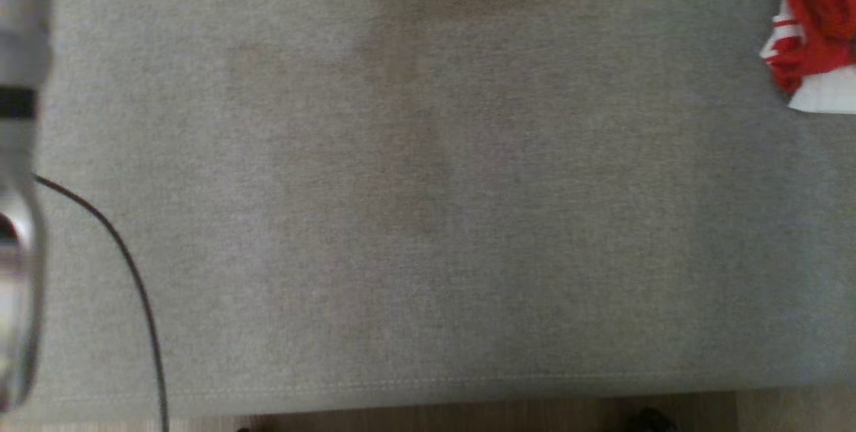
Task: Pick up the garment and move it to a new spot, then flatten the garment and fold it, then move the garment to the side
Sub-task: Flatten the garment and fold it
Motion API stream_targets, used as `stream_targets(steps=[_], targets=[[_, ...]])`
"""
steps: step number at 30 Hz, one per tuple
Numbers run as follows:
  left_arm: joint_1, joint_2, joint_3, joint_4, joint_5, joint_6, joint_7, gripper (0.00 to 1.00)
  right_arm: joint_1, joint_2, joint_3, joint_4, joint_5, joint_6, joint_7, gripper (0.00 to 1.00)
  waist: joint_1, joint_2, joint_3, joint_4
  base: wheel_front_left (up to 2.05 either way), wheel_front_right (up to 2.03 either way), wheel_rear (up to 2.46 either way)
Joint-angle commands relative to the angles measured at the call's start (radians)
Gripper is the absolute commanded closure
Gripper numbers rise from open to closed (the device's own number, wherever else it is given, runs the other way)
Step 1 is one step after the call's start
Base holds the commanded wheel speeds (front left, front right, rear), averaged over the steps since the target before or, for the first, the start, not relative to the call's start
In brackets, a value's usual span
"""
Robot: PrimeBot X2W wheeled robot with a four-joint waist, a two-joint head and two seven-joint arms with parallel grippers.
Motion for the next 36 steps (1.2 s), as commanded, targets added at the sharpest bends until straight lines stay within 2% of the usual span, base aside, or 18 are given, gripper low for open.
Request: stream_targets(steps=[1, 7, 11, 15, 18, 21, 29, 36], targets=[[0.010, 0.038, 0.043, -0.031, 0.021, -0.010, -0.011, 1.00, 0.027, 0.015, 0.009, 0.002, -0.002, -0.001, -0.010, 1.00, -0.0004, 0.0001, 0.009, 0.013, 0.00, 0.00, 0.00], [0.231, -0.007, 0.039, -0.075, 0.096, -0.039, -0.012, 1.00, 0.177, -0.002, 0.101, 0.086, 0.040, -0.001, -0.018, 1.00, -0.0004, 0.0001, -0.017, 0.031, 0.00, 0.00, 0.00], [0.347, -0.008, -0.001, -0.096, 0.130, -0.046, -0.012, 1.00, 0.261, -0.025, 0.172, 0.086, 0.079, -0.001, -0.019, 1.00, -0.0004, 0.0001, -0.051, 0.034, 0.00, 0.00, 0.00], [0.483, 0.015, -0.094, -0.127, 0.143, -0.048, -0.012, 1.00, 0.363, -0.067, 0.299, 0.076, 0.142, -0.001, -0.019, 1.00, -0.0004, 0.0001, -0.105, 0.034, 0.00, 0.00, 0.00], [0.578, 0.050, -0.181, -0.161, 0.121, -0.048, -0.012, 1.00, 0.433, -0.112, 0.409, 0.053, 0.237, -0.001, -0.014, 1.00, -0.0004, 0.0001, -0.155, 0.033, 0.00, 0.00, 0.00], [0.627, 0.071, -0.220, -0.185, 0.099, -0.048, -0.012, 1.00, 0.473, -0.153, 0.488, 0.022, 0.307, -0.001, 0.007, 1.00, -0.0004, 0.0001, -0.186, 0.032, 0.00, 0.00, 0.00], [0.724, 0.107, -0.266, -0.226, 0.091, -0.048, -0.012, 1.00, 0.585, -0.256, 0.632, -0.076, 0.464, -0.001, 0.051, 1.00, -0.0004, 0.0001, -0.272, 0.024, 0.00, 0.00, 0.00], [0.825, 0.123, -0.295, -0.259, 0.107, -0.048, -0.012, 1.00, 0.676, -0.321, 0.700, -0.148, 0.559, -0.001, 0.077, 1.00, -0.0004, 0.0001, -0.346, 0.010, 0.00, 0.00, 0.00]])
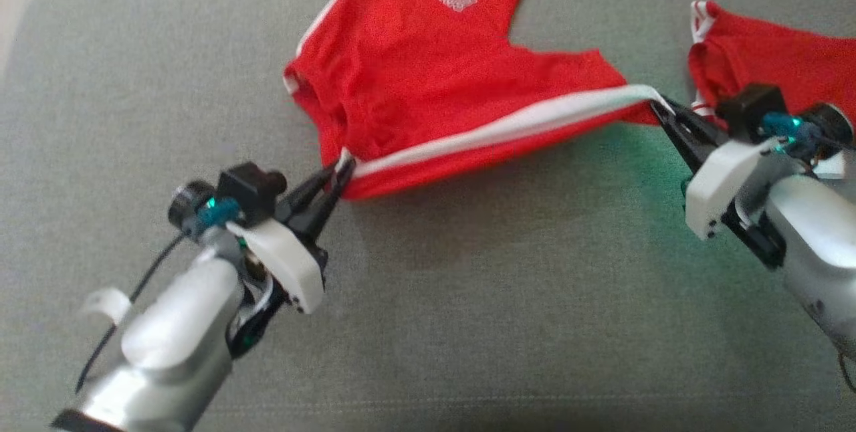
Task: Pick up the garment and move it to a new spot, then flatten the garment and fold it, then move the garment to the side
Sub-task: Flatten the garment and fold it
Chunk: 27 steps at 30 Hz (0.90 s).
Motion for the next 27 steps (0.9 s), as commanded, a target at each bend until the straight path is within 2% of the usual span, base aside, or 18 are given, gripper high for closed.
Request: stream_targets(steps=[1, 9, 17, 22, 27], targets=[[-0.010, 0.038, 0.038, -0.034, 0.004, 0.001, -0.005, 1.00, 0.027, -0.041, 0.005, -0.026, 0.025, -0.001, 0.009, 1.00, 0.0000, -0.0001, -0.031, -0.007, 0.00, 0.00, 0.00], [0.115, 0.038, 0.004, -0.084, 0.003, 0.003, -0.005, 1.00, 0.135, -0.118, 0.041, -0.109, 0.102, -0.001, 0.049, 1.00, 0.0000, -0.0001, -0.119, -0.009, 0.00, 0.00, 0.00], [0.237, 0.063, -0.031, -0.179, -0.009, 0.034, 0.015, 1.00, 0.246, -0.203, 0.082, -0.231, 0.142, -0.001, 0.097, 1.00, 0.0000, -0.0001, -0.193, -0.011, 0.00, 0.00, 0.00], [0.318, 0.096, -0.050, -0.296, -0.019, 0.069, 0.055, 1.00, 0.318, -0.304, 0.113, -0.378, 0.167, -0.001, 0.157, 1.00, 0.0000, -0.0001, -0.216, -0.006, 0.00, 0.00, 0.00], [0.333, 0.120, -0.038, -0.390, -0.028, 0.101, 0.078, 1.00, 0.318, -0.398, 0.061, -0.476, 0.169, -0.001, 0.196, 1.00, 0.0000, -0.0001, -0.202, 0.013, 0.00, 0.00, 0.00]])
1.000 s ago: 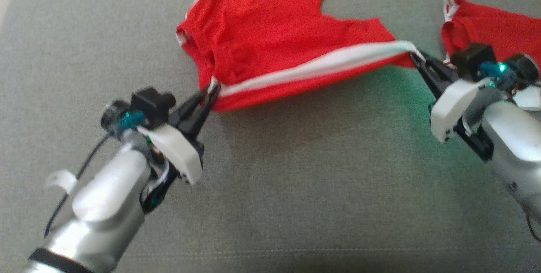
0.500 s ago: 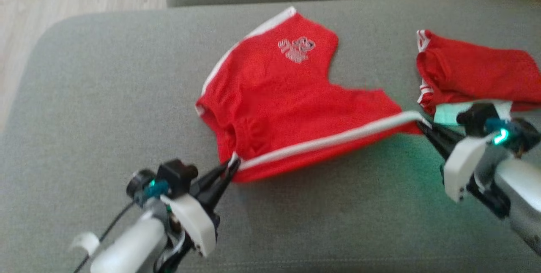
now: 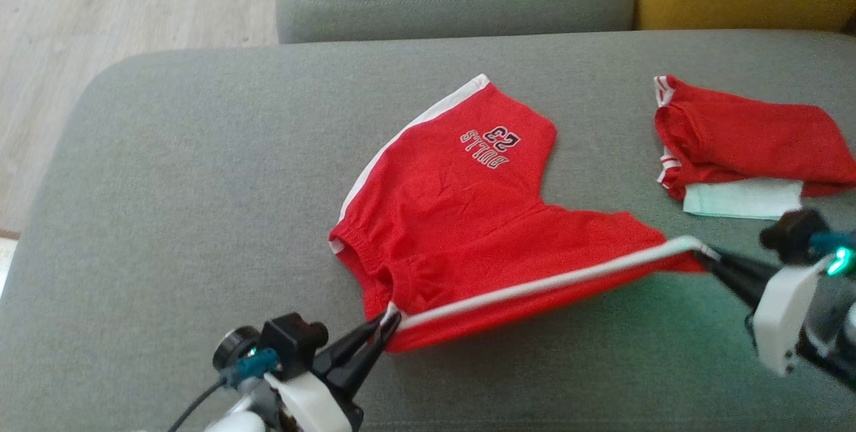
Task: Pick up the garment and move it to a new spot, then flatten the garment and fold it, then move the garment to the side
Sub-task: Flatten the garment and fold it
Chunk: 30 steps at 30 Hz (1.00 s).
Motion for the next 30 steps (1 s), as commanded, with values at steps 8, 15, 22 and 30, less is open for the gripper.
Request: stream_targets(steps=[8, 15, 22, 30], targets=[[-0.120, 0.024, 0.103, -0.072, -0.027, 0.026, -0.008, 1.00, -0.127, -0.036, -0.115, -0.043, -0.090, -0.001, 0.035, 1.00, 0.0001, -0.0001, 0.073, 0.060, 0.00, 0.00, 0.00], [-0.210, -0.018, 0.141, -0.054, -0.042, 0.024, -0.023, 1.00, -0.282, -0.018, -0.097, -0.049, -0.165, -0.001, 0.093, 1.00, 0.0001, -0.0001, 0.152, 0.130, 0.00, 0.00, 0.00], [-0.332, -0.087, 0.142, 0.046, -0.035, -0.004, -0.032, 1.00, -0.525, -0.016, 0.041, -0.007, -0.229, -0.001, 0.147, 1.00, 0.0001, -0.0001, 0.267, 0.210, 0.00, 0.00, 0.00], [-0.440, -0.173, 0.135, 0.187, -0.025, -0.028, -0.054, 1.00, -0.730, -0.002, 0.190, 0.100, -0.230, -0.001, 0.151, 1.00, 0.0001, -0.0001, 0.352, 0.273, 0.00, 0.00, 0.00]])
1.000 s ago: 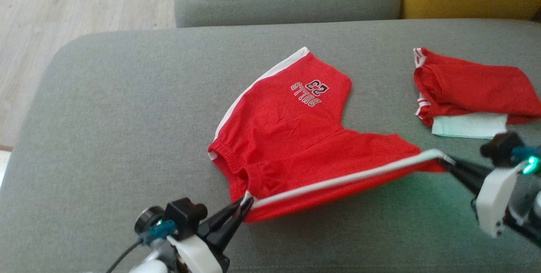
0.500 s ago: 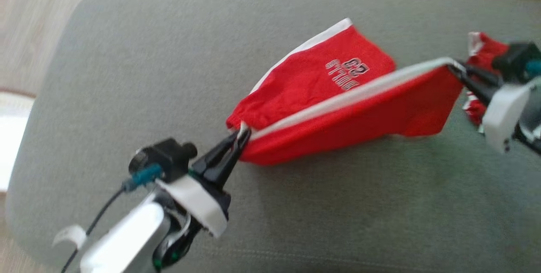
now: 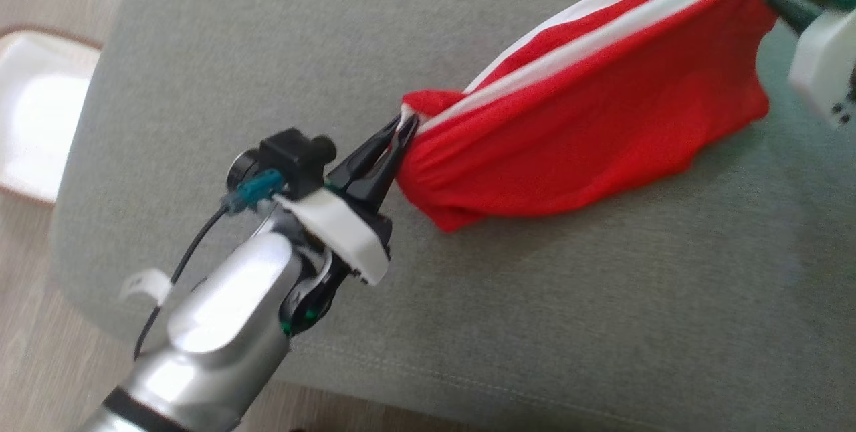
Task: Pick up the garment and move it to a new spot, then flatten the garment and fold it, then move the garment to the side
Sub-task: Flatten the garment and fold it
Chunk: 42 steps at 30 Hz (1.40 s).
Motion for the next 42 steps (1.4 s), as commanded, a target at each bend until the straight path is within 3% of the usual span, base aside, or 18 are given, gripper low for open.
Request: stream_targets(steps=[1, 10, 11, 12, 13, 14, 15, 23, 34, 39, 42], targets=[[-0.055, 0.007, 0.032, 0.004, 0.008, -0.006, -0.015, 1.00, -0.025, -0.010, 0.003, 0.011, -0.001, -0.001, 0.001, 1.00, 0.0000, 0.0000, 0.040, 0.037, 0.00, 0.00, 0.00], [-0.113, -0.065, 0.030, 0.111, 0.016, -0.029, -0.036, 1.00, -0.070, 0.013, 0.019, 0.072, -0.034, -0.001, 0.026, 1.00, 0.0000, 0.0000, 0.090, 0.075, 0.00, 0.00, 0.00], [-0.118, -0.073, 0.031, 0.122, 0.017, -0.031, -0.038, 1.00, -0.072, 0.015, 0.019, 0.078, -0.042, -0.001, 0.026, 0.62, 0.0000, 0.0000, 0.095, 0.077, 0.00, 0.00, 0.00], [-0.123, -0.080, 0.031, 0.133, 0.019, -0.033, -0.039, 0.91, -0.077, 0.017, 0.019, 0.091, -0.046, -0.001, 0.026, 0.00, 0.0000, 0.0000, 0.099, 0.079, 0.00, 0.00, 0.00], [-0.128, -0.085, 0.032, 0.144, 0.022, -0.035, -0.040, 0.62, -0.081, 0.021, 0.019, 0.108, -0.047, -0.001, 0.028, 0.00, 0.0000, 0.0000, 0.103, 0.079, 0.00, 0.00, 0.00], [-0.133, -0.089, 0.033, 0.154, 0.026, -0.036, -0.041, 0.16, -0.083, 0.026, 0.019, 0.120, -0.055, -0.001, 0.028, 0.00, 0.0000, 0.0000, 0.105, 0.079, 0.00, 0.00, 0.00], [-0.136, -0.092, 0.036, 0.163, 0.028, -0.036, -0.042, 0.00, -0.087, 0.031, 0.019, 0.133, -0.058, -0.001, 0.024, 0.00, 0.0000, 0.0000, 0.108, 0.078, 0.00, 0.00, 0.00], [-0.140, -0.090, 0.085, 0.201, 0.058, -0.033, -0.044, 0.00, -0.115, 0.100, 0.011, 0.306, -0.010, -0.001, -0.090, 0.00, 0.0000, 0.0000, 0.089, 0.035, 0.00, 0.00, 0.00], [-0.075, -0.050, 0.207, 0.154, 0.095, -0.004, -0.045, 0.00, -0.024, 0.242, -0.206, 0.522, 0.104, -0.001, -0.383, 0.00, 0.0000, 0.0000, -0.020, -0.068, 0.00, 0.00, 0.00], [-0.013, -0.043, 0.298, 0.096, 0.090, 0.021, -0.045, 0.00, 0.067, 0.312, -0.318, 0.519, 0.126, -0.001, -0.442, 0.00, 0.0000, 0.0000, -0.086, -0.122, 0.00, 0.00, 0.00], [0.036, -0.048, 0.371, 0.041, 0.089, 0.041, -0.045, 0.00, 0.131, 0.335, -0.443, 0.444, 0.111, -0.001, -0.445, 0.00, 0.0000, 0.0000, -0.117, -0.152, 0.00, 0.00, 0.00]])
